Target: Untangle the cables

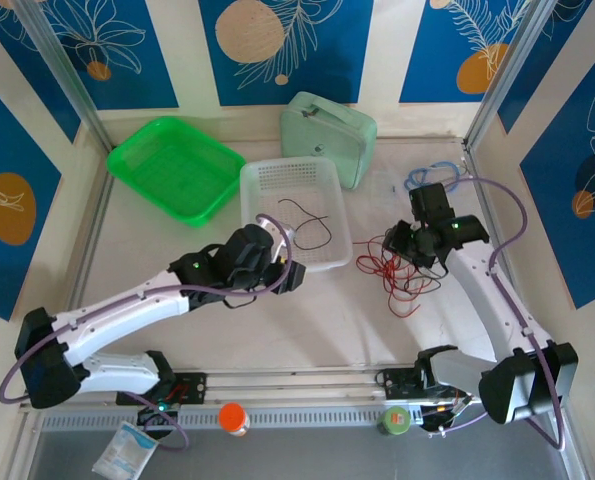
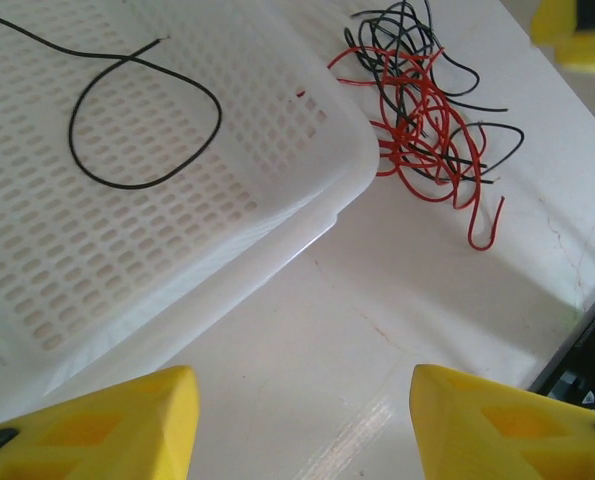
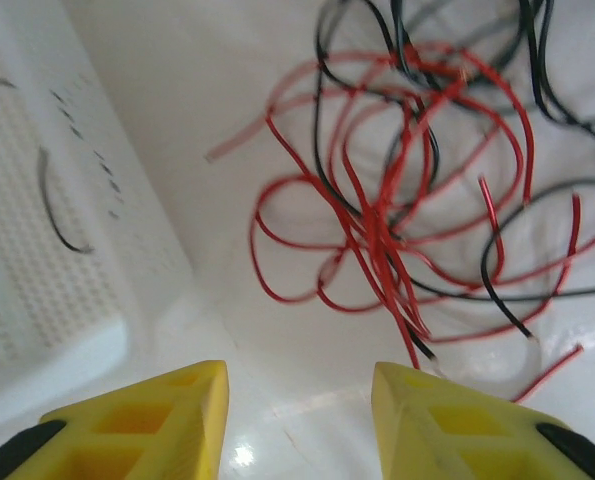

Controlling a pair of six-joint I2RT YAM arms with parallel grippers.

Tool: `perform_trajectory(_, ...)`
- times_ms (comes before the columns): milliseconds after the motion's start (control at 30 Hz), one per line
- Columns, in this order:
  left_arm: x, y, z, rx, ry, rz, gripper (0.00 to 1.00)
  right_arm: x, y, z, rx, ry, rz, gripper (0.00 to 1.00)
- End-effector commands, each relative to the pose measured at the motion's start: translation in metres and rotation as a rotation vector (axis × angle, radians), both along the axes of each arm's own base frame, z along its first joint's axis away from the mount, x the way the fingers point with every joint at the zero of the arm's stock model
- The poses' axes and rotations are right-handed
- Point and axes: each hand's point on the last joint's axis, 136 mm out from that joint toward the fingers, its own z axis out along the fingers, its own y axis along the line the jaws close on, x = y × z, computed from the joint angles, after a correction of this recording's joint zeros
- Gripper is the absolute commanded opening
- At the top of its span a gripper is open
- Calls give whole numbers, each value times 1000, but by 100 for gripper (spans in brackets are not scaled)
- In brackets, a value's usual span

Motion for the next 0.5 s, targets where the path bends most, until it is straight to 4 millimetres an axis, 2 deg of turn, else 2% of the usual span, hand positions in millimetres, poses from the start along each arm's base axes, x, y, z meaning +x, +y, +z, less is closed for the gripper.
perform_trajectory(0,-2,-23,23,-80,-31,-63,57,-17,6,-21,52,65,-9,40)
perform_trajectory(100,-4,-30,22,-92,-22,-80,57,-28,2,-44,43,106,-37,38)
perform_trajectory(233,-9,-37,19,-99,-9,-97,57,-33,-6,-59,4,122,-69,35)
perform_trajectory(467,-12,-46,15,-101,4,-114,56,-22,-8,-72,-24,138,-74,32)
